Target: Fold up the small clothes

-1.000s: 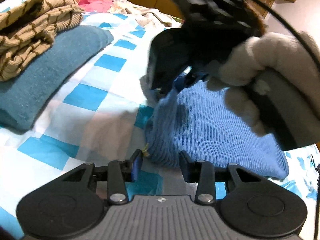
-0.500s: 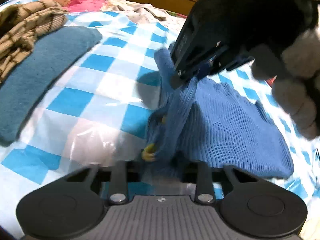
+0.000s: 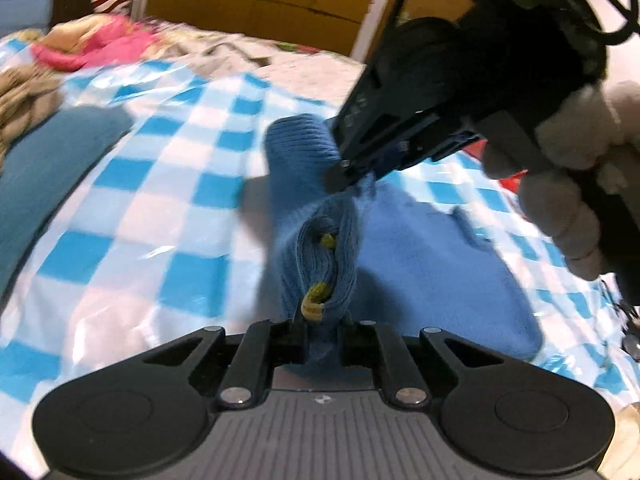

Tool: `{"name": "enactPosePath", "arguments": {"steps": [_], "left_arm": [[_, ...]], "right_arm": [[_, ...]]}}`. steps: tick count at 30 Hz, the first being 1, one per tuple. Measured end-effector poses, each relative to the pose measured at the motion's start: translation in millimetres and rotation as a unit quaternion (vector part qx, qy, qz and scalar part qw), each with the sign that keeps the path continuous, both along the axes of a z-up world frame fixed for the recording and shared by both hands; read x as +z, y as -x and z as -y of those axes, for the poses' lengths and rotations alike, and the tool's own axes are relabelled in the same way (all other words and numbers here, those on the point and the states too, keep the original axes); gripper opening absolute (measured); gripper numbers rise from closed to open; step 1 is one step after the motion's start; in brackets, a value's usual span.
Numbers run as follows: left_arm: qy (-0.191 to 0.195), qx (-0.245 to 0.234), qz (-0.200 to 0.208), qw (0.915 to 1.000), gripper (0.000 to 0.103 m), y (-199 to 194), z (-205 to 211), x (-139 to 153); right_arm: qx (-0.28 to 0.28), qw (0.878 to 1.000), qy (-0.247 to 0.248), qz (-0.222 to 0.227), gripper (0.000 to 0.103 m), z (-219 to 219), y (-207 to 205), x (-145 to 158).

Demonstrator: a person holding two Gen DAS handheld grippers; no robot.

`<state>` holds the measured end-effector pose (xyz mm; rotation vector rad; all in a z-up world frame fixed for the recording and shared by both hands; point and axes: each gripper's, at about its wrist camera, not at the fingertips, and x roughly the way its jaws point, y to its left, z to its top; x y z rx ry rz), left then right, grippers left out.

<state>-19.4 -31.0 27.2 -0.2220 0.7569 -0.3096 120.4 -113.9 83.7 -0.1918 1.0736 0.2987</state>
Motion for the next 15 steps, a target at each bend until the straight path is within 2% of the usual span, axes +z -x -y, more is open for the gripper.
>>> {"name": "enactPosePath", "arguments": {"steps": [9, 15], "left_arm": [[-0.018, -0.079, 0.028, 0.9964, 0.022, -6.8, 69.0, 18.5], [-0.035, -0.132, 0.027, 0.9903, 0.022, -7.3, 116.9, 16.1]], "right_arm": [[-0.056, 0.998, -0.031, 0.025, 0.01, 77.4, 5.0, 21.2], [-0.109, 0.992, -0.054, 0.025, 0.01, 143.0, 15.0, 16.3]]}}
